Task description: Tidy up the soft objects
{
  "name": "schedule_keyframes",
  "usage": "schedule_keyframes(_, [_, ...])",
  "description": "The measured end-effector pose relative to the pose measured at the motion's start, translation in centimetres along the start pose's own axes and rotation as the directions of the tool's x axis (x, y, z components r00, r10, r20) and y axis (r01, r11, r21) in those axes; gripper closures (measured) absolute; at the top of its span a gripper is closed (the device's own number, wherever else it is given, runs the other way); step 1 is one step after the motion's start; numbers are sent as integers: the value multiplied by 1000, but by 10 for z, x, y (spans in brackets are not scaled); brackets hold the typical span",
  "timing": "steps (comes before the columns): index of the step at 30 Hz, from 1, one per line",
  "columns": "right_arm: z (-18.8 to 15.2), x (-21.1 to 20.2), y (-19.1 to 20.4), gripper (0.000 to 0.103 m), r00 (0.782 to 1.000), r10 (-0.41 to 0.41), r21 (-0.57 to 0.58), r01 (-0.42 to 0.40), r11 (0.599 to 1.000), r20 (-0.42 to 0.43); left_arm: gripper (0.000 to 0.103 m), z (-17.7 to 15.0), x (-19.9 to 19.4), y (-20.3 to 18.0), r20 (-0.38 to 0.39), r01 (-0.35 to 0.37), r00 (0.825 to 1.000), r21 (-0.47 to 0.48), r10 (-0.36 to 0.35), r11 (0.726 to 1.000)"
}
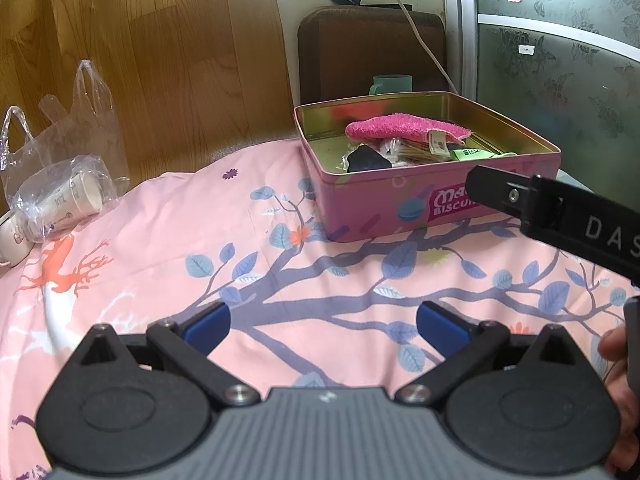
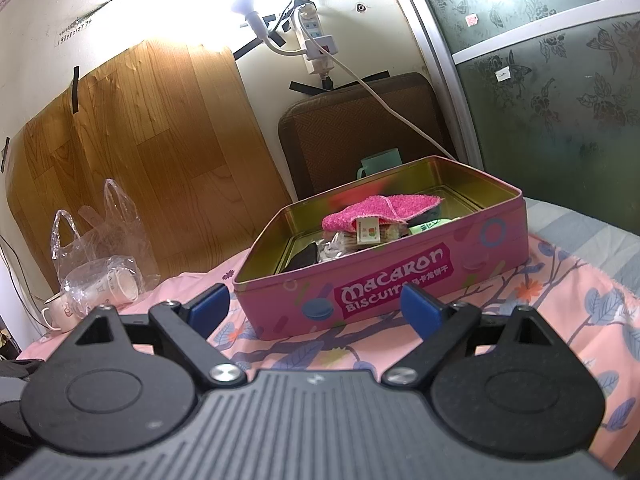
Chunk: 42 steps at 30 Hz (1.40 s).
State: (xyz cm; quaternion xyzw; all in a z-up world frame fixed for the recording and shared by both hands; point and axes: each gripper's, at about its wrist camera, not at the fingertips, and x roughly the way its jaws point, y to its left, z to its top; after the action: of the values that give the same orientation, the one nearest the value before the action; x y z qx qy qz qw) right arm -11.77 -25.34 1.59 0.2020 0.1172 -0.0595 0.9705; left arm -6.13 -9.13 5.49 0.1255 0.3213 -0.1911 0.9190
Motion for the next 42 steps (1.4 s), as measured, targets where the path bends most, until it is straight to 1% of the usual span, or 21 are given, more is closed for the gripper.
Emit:
schedule_keyframes(12, [0, 0, 0, 8, 1000, -1, 0, 1, 1000, -1, 0, 0, 2, 0, -14, 5, 1000, -7, -5, 1000])
schedule_keyframes(42, [-2, 0, 0, 8, 1000, -3, 6, 3, 1000, -3, 0, 0, 5, -3, -19, 12, 1000, 0, -12, 1000])
